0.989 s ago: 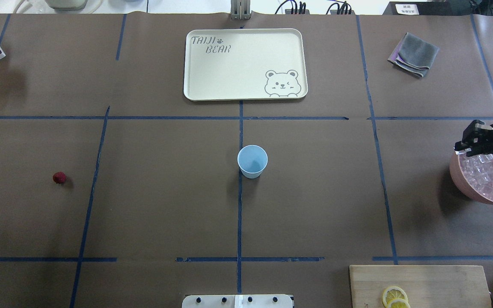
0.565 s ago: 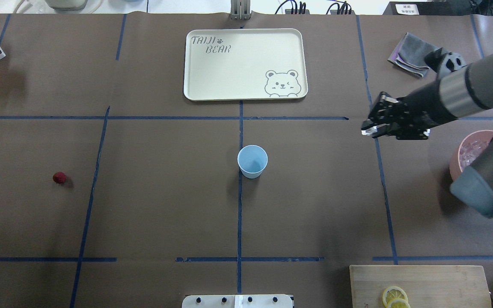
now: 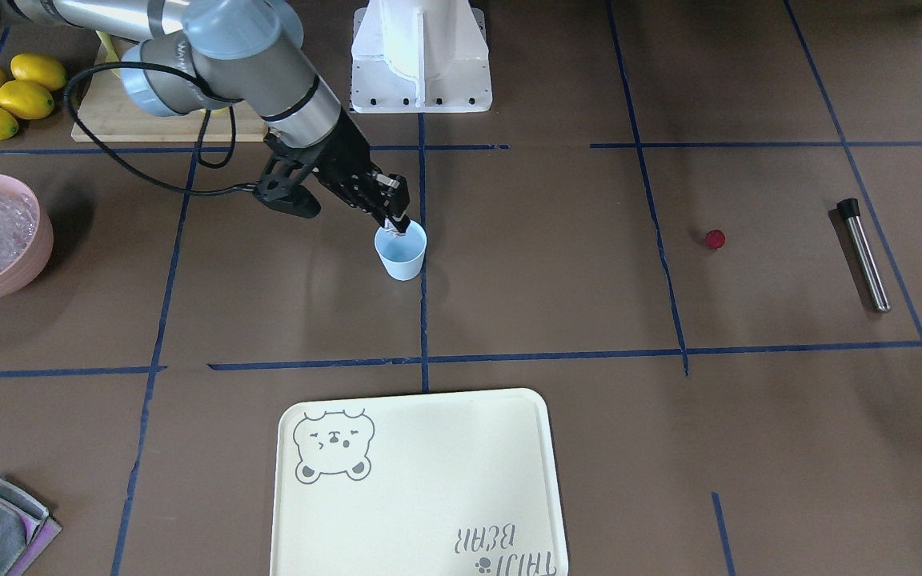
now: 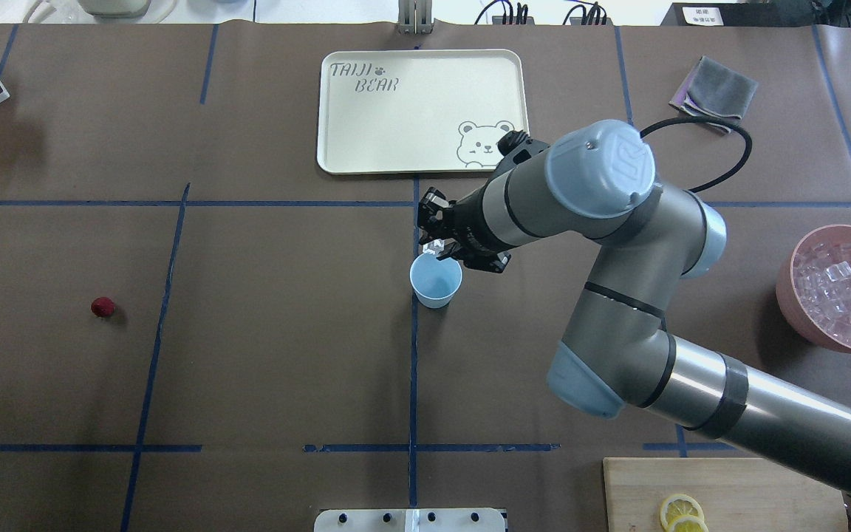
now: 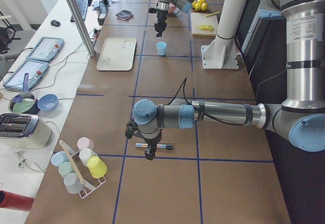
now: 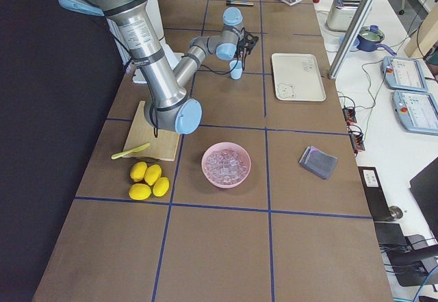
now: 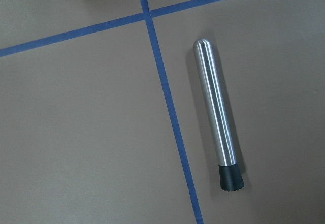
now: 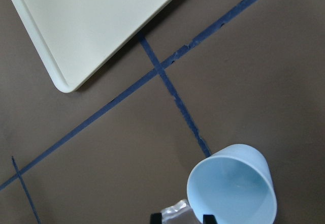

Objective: Mash ice and strawberries in cup
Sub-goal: 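Carry the ice cube over the blue cup and open the right gripper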

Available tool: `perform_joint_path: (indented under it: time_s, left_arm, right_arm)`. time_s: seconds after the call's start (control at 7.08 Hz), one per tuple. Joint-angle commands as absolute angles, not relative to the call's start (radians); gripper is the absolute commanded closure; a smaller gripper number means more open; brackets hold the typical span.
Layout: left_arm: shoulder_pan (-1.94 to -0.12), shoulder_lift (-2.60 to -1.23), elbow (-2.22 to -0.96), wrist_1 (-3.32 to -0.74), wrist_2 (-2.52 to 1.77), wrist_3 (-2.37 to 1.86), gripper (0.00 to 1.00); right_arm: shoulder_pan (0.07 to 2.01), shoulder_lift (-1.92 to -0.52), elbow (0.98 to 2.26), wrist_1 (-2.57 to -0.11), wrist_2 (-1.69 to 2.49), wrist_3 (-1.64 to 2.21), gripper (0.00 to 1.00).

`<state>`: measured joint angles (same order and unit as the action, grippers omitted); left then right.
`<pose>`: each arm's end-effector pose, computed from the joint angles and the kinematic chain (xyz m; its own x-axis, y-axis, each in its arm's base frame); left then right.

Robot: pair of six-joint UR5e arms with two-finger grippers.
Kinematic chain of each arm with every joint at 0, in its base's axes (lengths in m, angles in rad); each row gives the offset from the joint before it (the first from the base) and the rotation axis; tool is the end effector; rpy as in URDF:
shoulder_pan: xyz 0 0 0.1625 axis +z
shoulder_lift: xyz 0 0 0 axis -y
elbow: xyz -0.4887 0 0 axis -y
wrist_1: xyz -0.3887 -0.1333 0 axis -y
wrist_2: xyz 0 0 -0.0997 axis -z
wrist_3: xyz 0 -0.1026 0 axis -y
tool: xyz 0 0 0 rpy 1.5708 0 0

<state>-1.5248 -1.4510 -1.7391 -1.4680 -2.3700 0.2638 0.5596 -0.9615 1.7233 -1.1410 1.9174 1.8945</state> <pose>-0.0401 -0.4278 0.7057 0.6622 0.2535 -0.7051 -0.2264 0.9647 0.1342 -0.5304 -0.4484 0.2381 0.2237 0.4931 0.8407 -0.3196 0.8520 -0.4147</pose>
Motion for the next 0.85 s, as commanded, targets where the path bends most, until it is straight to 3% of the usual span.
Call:
perform_joint_path:
  time_s: [0.0, 0.28, 0.42, 0.57, 0.71]
  left_arm:
    - [-1.525, -1.451, -1.741, -1.468, -2.370, 0.264, 0.00]
    - [-1.525, -1.451, -1.741, -1.468, -2.370, 0.264, 0.00]
    - [-1.525, -1.451, -1.741, -1.468, -2.370, 0.264, 0.00]
    - [-1.525, -1.451, -1.743, -1.468, -2.370, 0.264, 0.00]
    - [-1.525, -1.451, -1.743, -1.468, -2.370, 0.264, 0.00]
  right_arm:
    - [0.519, -0.943, 1.691, -1.141, 1.873, 1.907, 0.94]
    - [0.520, -0.954, 1.695, -1.141, 1.876, 1.907, 0.92]
    - [0.522, -0.957, 1.694, -1.143, 1.876, 1.907, 0.84]
    - [0.525, -0.972, 1.698, -1.143, 1.876, 1.905, 0.69]
    - [0.523, -0.979, 1.697, -1.144, 1.875, 1.905, 0.27]
